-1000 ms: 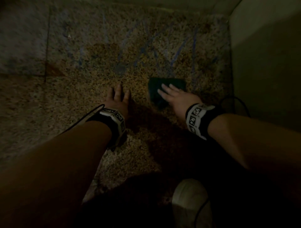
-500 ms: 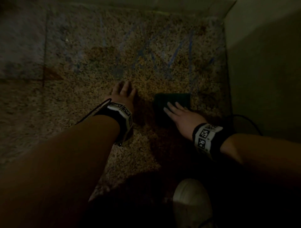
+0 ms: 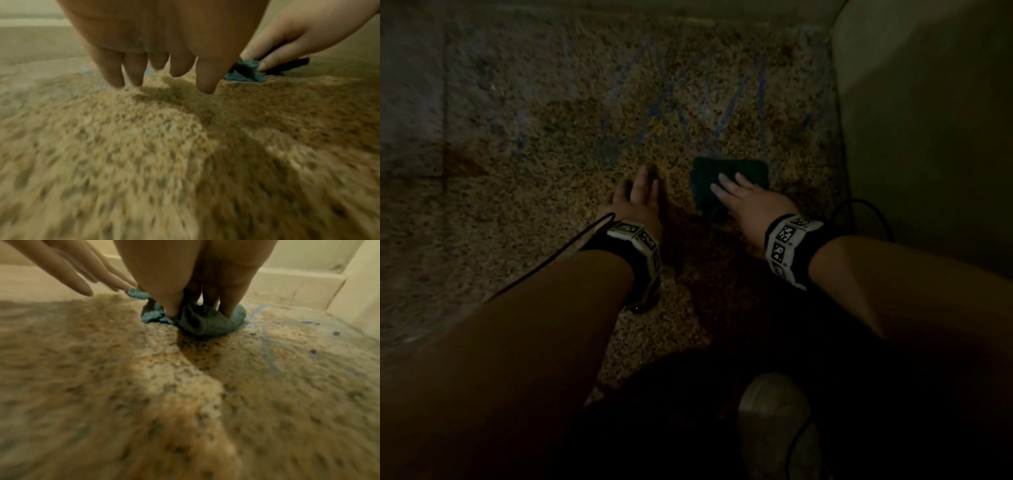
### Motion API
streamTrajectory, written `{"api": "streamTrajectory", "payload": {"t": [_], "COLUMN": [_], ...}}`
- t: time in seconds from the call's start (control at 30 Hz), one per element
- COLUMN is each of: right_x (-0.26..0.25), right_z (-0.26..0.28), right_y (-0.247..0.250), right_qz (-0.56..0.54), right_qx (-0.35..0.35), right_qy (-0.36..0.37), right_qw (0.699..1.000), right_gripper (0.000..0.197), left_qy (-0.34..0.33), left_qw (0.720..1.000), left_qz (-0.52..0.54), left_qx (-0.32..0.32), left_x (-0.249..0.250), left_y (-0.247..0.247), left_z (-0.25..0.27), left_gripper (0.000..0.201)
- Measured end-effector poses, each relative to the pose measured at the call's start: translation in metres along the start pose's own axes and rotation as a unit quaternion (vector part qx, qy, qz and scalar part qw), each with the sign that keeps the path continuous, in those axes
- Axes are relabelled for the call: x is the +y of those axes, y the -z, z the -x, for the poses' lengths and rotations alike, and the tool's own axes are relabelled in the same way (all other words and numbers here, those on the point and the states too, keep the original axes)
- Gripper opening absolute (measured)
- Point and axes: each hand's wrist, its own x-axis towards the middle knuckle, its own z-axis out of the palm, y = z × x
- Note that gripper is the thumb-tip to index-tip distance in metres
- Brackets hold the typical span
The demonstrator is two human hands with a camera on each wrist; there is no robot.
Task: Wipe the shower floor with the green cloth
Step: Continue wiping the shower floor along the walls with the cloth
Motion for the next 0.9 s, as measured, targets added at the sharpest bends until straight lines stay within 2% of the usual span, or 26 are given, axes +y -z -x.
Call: {"api": "streamTrajectory", "payload": {"t": [0.17, 0.33, 0.47, 0.67, 0.77, 0.9], "right_x": [0.007, 0.015, 0.023, 0.033, 0.032, 0.027], "right_z": [0.023, 0.064, 0.058, 0.025, 0.017, 0.031], "right_y": [-0.026, -0.049, -0.045, -0.018, -0.008, -0.015], "right_qz": [0.030, 0.037, 0.017, -0.044, -0.053, -0.044], "right_qx": [0.004, -0.079, -0.048, 0.010, 0.009, -0.011], "right_qy": [0.031, 0.040, 0.048, -0.020, -0.043, -0.038], "right_qw": [0.999, 0.995, 0.998, 0.999, 0.998, 0.998], "right_gripper": [0.068, 0.064, 0.060, 0.065, 0.064, 0.060], "left_qy": [-0.049, -0.073, -0.071, -0.079, -0.081, -0.081], "left_qw": [0.998, 0.995, 0.993, 0.989, 0.986, 0.985], "left_qz": [-0.045, -0.065, -0.072, -0.106, -0.135, -0.144], "left_qx": [0.015, -0.035, -0.062, -0.068, -0.052, -0.039], "left_x": [0.004, 0.009, 0.013, 0.014, 0.015, 0.020], "left_y": [0.007, 0.003, 0.000, 0.010, 0.009, 0.009], "left_z": [0.002, 0.000, 0.003, 0.004, 0.006, 0.007], "left_gripper": [0.080, 0.083, 0.101, 0.090, 0.089, 0.086]}}
